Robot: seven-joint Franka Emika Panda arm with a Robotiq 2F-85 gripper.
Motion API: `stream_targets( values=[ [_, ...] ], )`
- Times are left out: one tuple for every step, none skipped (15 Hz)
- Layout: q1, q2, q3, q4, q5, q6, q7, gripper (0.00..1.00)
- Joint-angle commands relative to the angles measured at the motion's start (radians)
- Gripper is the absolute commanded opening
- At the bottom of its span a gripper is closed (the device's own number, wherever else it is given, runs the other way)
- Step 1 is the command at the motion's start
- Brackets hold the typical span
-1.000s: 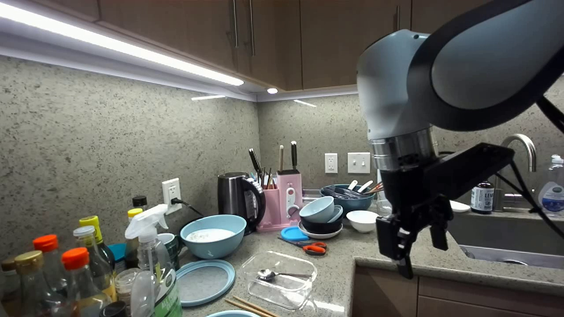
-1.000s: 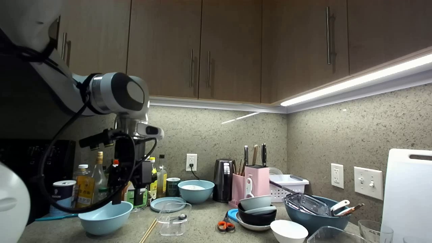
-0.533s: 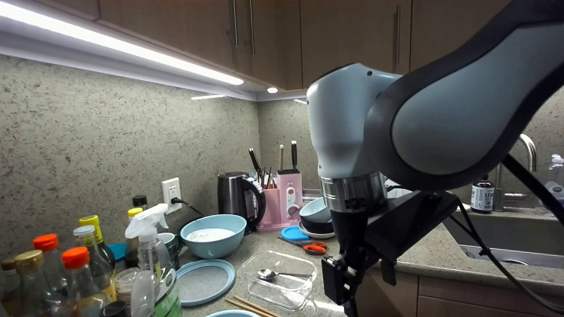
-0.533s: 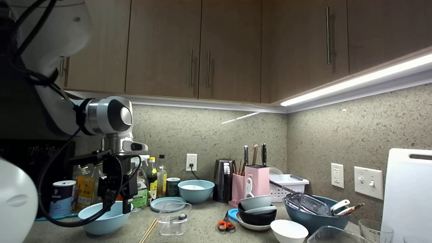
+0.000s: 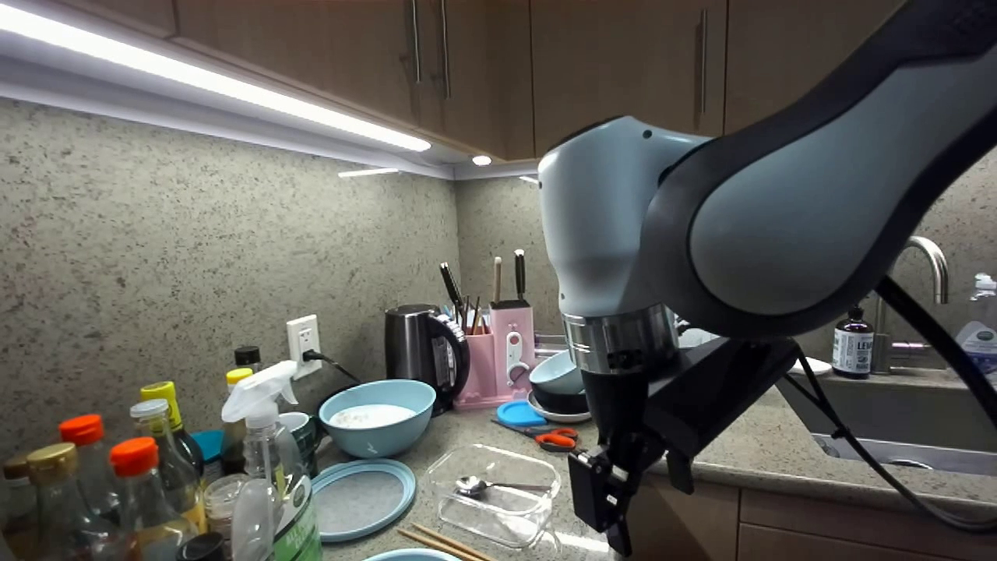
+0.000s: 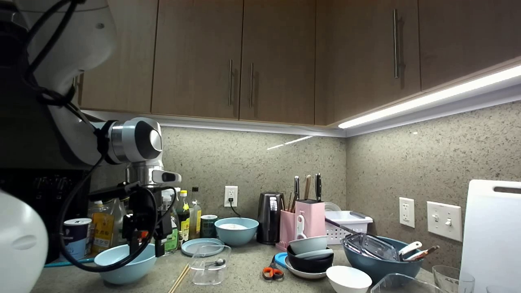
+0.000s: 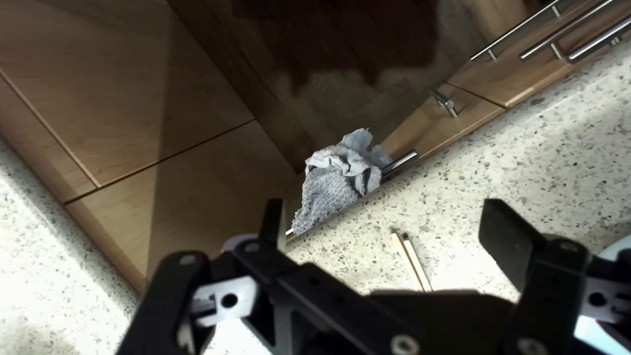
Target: Put the chopsticks in the lunchbox
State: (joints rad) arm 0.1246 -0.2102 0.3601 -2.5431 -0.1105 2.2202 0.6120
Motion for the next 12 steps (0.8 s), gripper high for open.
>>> stream_targets(
  values=[
    [-0.008, 0.140, -0.013, 0.075, -0.148, 0.042, 0.046, 1.00],
    [-0.006, 0.186, -0.019, 0.098, -0.206, 0.064, 0.070, 1.00],
    [0.001, 0.222, -0.030, 0.120, -0.254, 0.080, 0.090, 1.00],
    [0.012, 0.252, -0.040, 0.135, -0.312, 0.093, 0.127, 1.00],
    [0.026, 0.268, -0.053, 0.146, -0.371, 0.092, 0.155, 1.00],
    [0.039, 0.210, -0.071, 0.111, -0.284, 0.073, 0.089, 1.00],
    [0.047, 0.241, -0.080, 0.129, -0.319, 0.078, 0.110, 1.00],
    [0.053, 0.263, -0.086, 0.142, -0.335, 0.080, 0.118, 1.00],
    [0.055, 0.274, -0.089, 0.149, -0.337, 0.080, 0.118, 1.00],
    [0.056, 0.277, -0.089, 0.153, -0.337, 0.080, 0.118, 1.00],
    [0.056, 0.286, -0.086, 0.153, -0.324, 0.098, 0.083, 1.00],
    [0.058, 0.315, -0.091, 0.170, -0.310, 0.108, 0.074, 1.00]
  ],
)
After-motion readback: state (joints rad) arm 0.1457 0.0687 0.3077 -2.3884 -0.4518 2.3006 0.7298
